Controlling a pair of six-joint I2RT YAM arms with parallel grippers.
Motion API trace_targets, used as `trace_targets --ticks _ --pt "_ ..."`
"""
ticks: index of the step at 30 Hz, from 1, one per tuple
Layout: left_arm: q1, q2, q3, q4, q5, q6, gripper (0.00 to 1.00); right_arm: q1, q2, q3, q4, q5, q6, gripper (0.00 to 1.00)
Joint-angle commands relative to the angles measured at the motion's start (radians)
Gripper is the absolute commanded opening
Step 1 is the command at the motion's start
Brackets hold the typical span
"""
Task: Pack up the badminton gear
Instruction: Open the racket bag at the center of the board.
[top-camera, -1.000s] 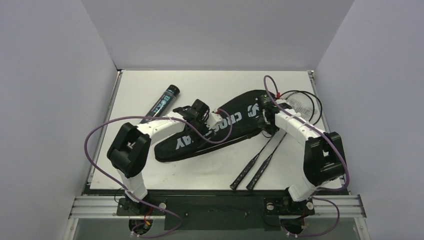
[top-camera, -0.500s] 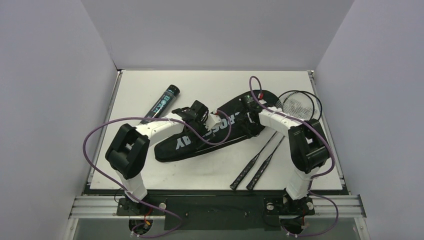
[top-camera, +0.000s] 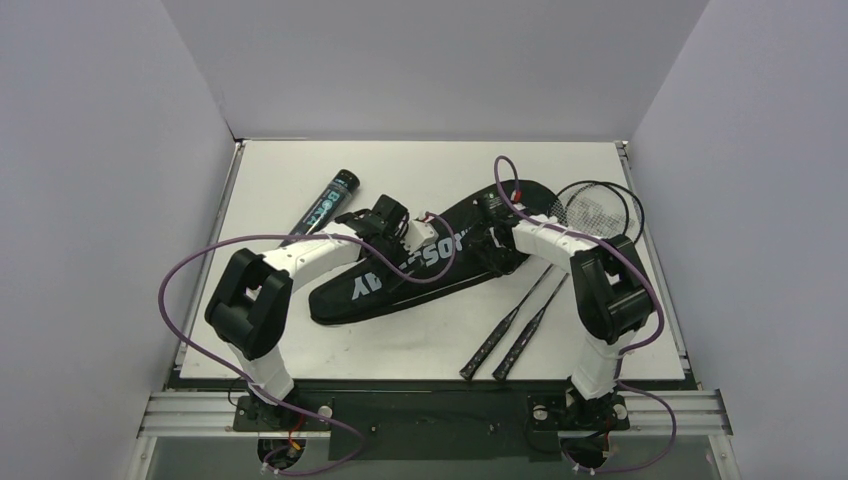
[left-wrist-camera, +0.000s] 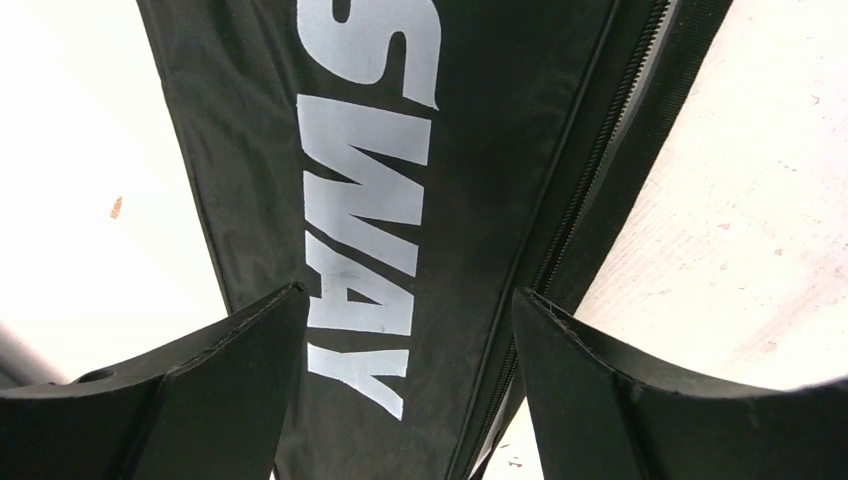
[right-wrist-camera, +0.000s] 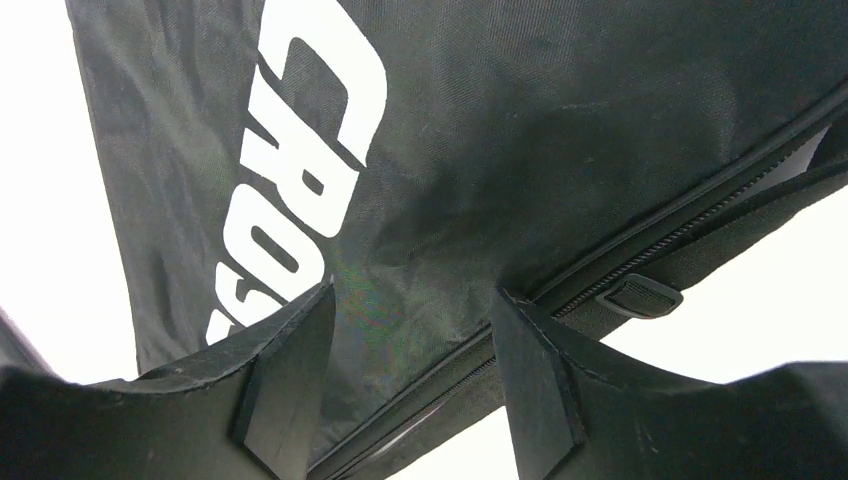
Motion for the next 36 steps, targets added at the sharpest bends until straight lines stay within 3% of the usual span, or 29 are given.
trace_targets --ticks 1,18,36 --pt "0.005 -0.036 0.041 0.015 0.007 0.013 0.84 0.012 -0.065 -0.028 -0.040 0.010 0.006 0.55" --pt "0.005 -0.037 0.011 0.022 0.003 0.008 0.83 0.020 -0.169 -0.108 -0.035 0.008 0.010 0.55" --pt "0.003 -0.041 0.014 0.015 -0.001 0.010 0.82 0.018 -0.081 -0.120 0.009 -0.010 0.024 0.51"
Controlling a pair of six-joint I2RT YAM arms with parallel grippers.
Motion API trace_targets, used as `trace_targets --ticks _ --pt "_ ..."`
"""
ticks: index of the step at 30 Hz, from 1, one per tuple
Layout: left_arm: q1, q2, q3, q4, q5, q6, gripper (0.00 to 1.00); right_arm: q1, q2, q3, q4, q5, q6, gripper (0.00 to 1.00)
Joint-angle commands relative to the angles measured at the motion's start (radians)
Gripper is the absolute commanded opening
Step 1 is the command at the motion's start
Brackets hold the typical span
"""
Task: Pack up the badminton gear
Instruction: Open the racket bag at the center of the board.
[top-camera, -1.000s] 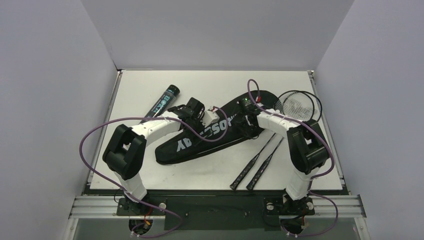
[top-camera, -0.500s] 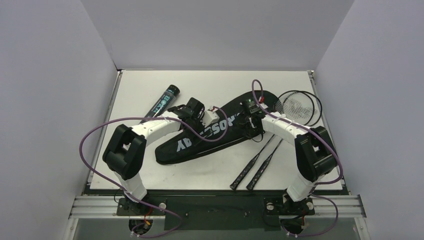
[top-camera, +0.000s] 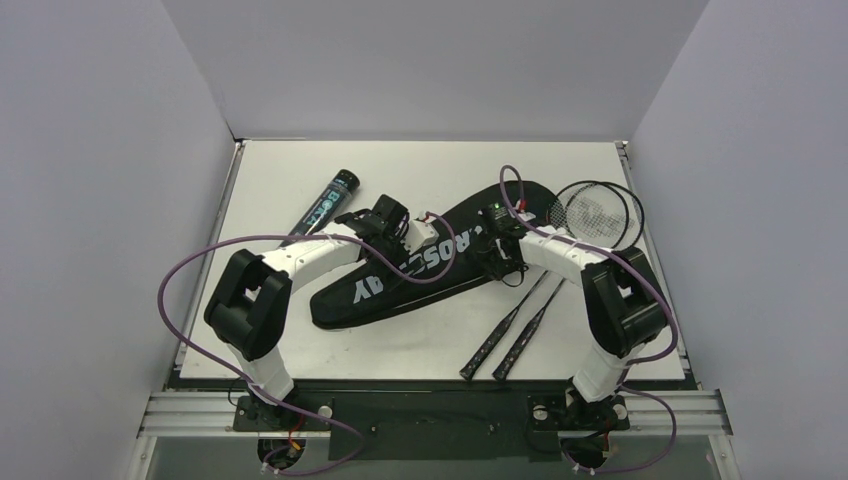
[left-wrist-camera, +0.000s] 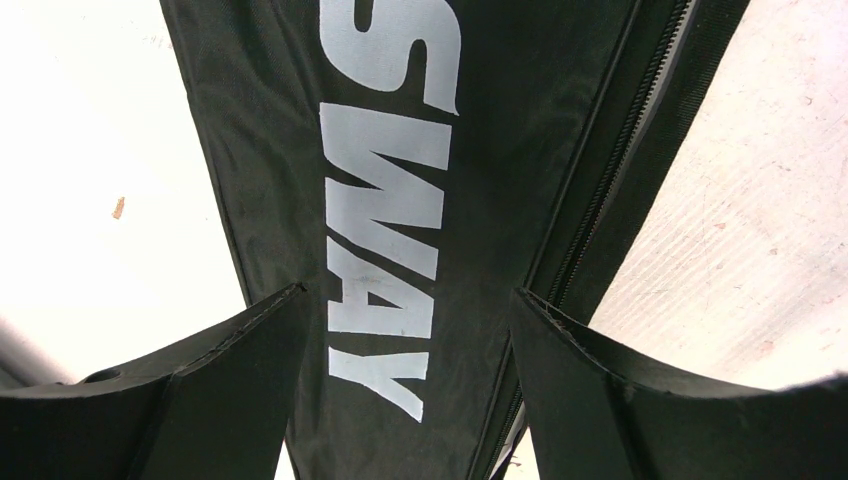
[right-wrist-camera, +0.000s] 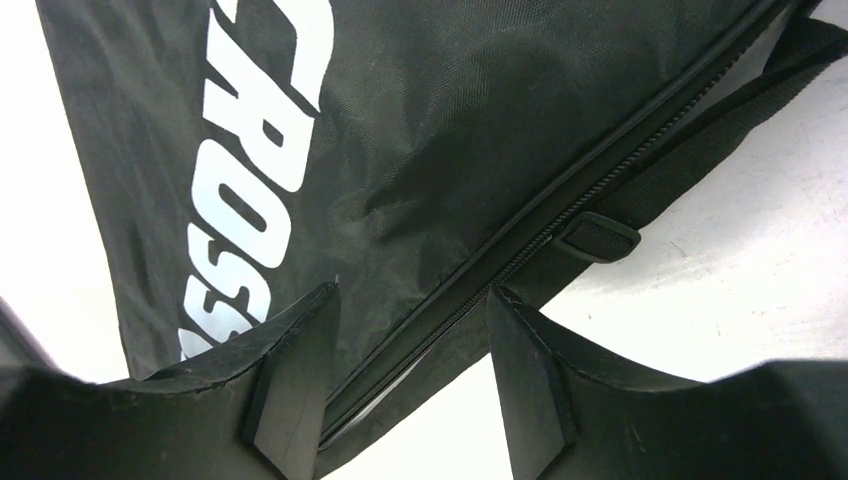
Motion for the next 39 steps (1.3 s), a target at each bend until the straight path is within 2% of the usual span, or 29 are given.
trace_targets --ticks 1,8,20,29,39 --pt "0.001 -0.035 0.015 0.013 -0.001 0.010 0.82 0.005 0.040 0.006 -0.001 0.004 0.013 0.49" --pt "0.001 -0.039 0.009 0.009 -0.012 0.018 0.82 -0.003 0.070 0.008 0.021 0.005 0.019 0.36" --pt "-0.021 -0.034 0.019 0.002 -0.011 0.017 0.82 -0.004 -0.004 -0.023 0.028 0.017 0.017 0.01" --pt "-0.066 -0.003 0.018 0.023 -0.042 0.014 0.81 -0.006 -0.054 -0.011 0.025 0.025 0.010 0.00" --pt "-0.096 0.047 0.088 0.065 -0.076 -0.018 0.83 0.001 -0.127 0.003 0.008 0.024 0.002 0.00"
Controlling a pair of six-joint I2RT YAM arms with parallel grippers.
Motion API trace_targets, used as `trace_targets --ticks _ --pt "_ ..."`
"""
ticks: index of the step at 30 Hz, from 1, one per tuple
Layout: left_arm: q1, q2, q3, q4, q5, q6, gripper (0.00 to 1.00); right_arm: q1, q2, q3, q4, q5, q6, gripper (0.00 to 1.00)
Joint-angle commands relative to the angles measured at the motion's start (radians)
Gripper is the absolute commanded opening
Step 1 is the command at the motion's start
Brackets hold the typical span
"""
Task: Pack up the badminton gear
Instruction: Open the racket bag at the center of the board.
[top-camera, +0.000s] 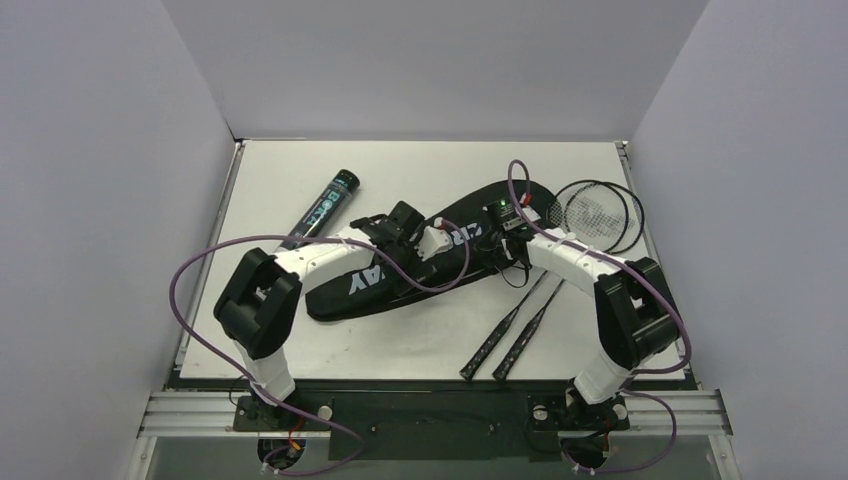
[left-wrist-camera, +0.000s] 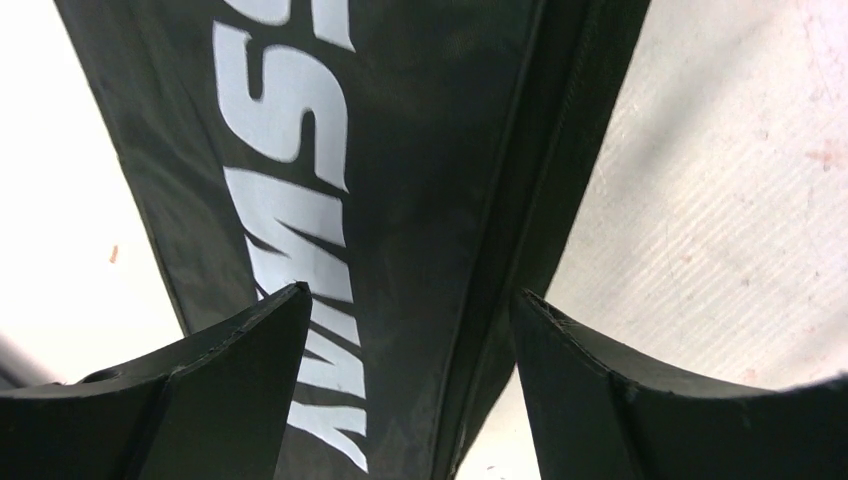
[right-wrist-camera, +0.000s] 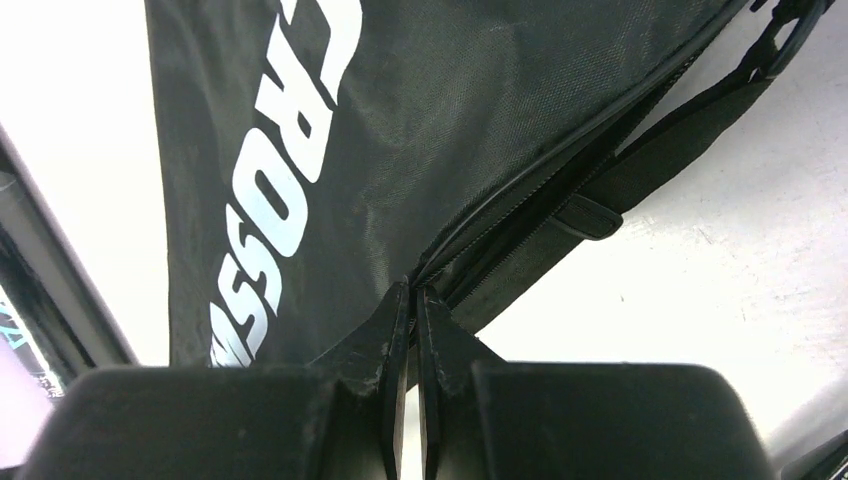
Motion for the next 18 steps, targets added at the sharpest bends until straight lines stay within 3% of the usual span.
trace_targets --ticks 1,3,10,12,15,18 --pt "-0.012 0.026 0.088 0.060 -0.036 -0.014 0.82 0.003 -0.071 0.017 -0.037 0.024 -0.014 0.00" --pt "-0.011 0.030 0.098 0.082 -0.065 -0.014 0.79 0.006 -0.082 0.018 -0.040 0.024 -0.016 0.00" --pt "-0.012 0.051 0.149 0.088 -0.079 -0.018 0.53 0.030 -0.095 0.044 -0.064 0.036 -0.029 0.00" --pt "-0.015 0.062 0.153 0.092 -0.105 -0.018 0.39 0.036 -0.097 0.055 -0.070 0.037 -0.035 0.00" --pt "-0.014 0.075 0.158 0.092 -0.158 -0.035 0.02 0.043 -0.092 0.090 -0.090 0.032 -0.054 0.00" --pt "-0.005 0.064 0.154 0.088 -0.206 -0.059 0.00 0.041 -0.094 0.116 -0.112 0.036 -0.071 0.01"
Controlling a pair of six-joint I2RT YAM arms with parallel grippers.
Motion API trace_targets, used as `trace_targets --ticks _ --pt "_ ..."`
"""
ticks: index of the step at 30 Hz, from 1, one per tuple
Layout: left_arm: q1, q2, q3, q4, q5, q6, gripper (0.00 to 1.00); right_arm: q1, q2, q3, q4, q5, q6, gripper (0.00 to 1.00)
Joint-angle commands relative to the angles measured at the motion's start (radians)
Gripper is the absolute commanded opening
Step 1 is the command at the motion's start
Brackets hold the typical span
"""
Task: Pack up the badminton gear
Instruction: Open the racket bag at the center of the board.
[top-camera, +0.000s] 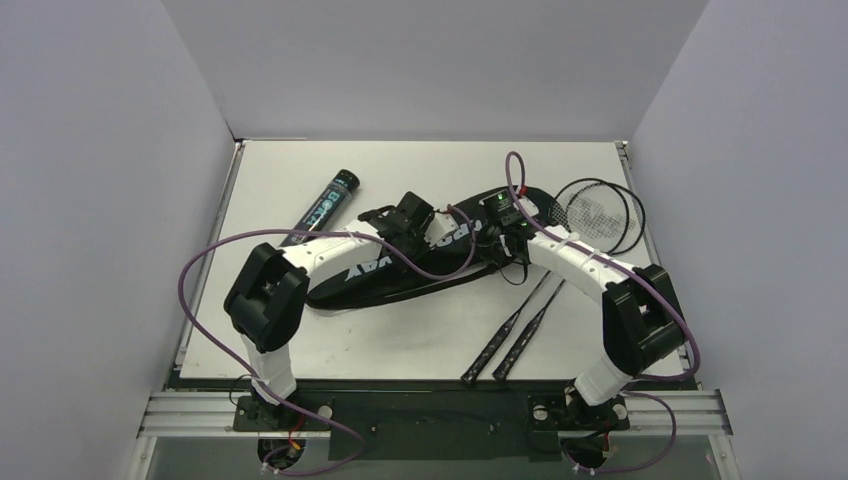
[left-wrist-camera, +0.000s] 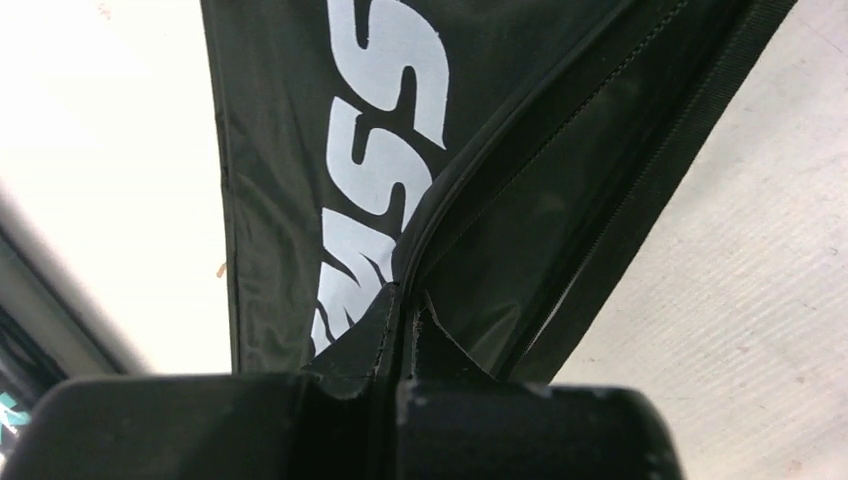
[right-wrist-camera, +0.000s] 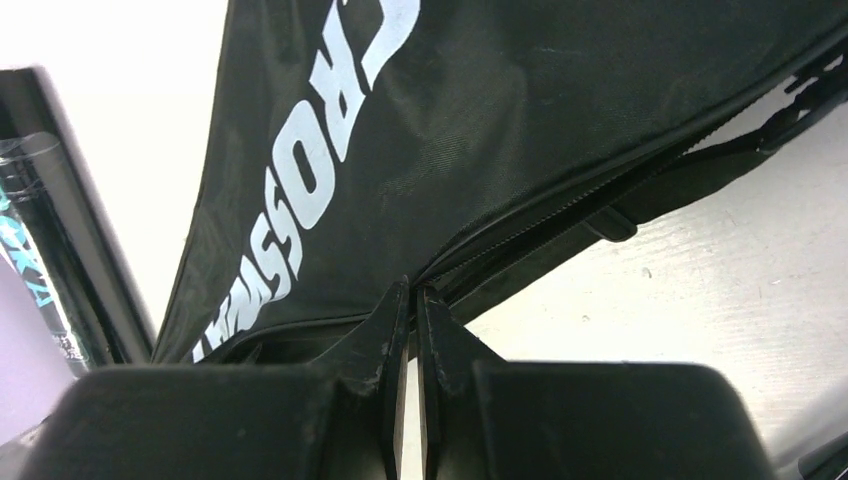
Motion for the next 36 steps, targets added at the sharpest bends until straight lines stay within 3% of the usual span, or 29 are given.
trace_targets --ticks 1,3,8,12,23,36 --pt "0.014 -0.018 0.037 0.044 -0.089 -0.049 0.00 0.004 -0.051 0.077 -0.071 0.015 -0.047 0.02" --pt "0.032 -0.047 0.029 0.036 -0.083 -0.072 0.00 -0.005 -0.064 0.083 -0.085 0.020 -0.061 0.09" --pt "0.085 -0.101 0.027 -0.008 -0.059 -0.140 0.00 -0.037 -0.110 0.034 -0.089 0.010 -0.057 0.41" --pt "0.107 -0.135 0.024 -0.045 -0.017 -0.176 0.00 -0.026 -0.131 -0.015 -0.037 -0.022 0.006 0.53" --pt "0.115 -0.148 0.075 -0.112 0.001 -0.223 0.00 0.068 -0.025 -0.019 0.147 -0.091 0.159 0.58" --pt "0.137 -0.222 0.088 -0.178 -0.007 -0.197 0.00 0.020 0.107 -0.032 0.213 -0.060 0.197 0.56"
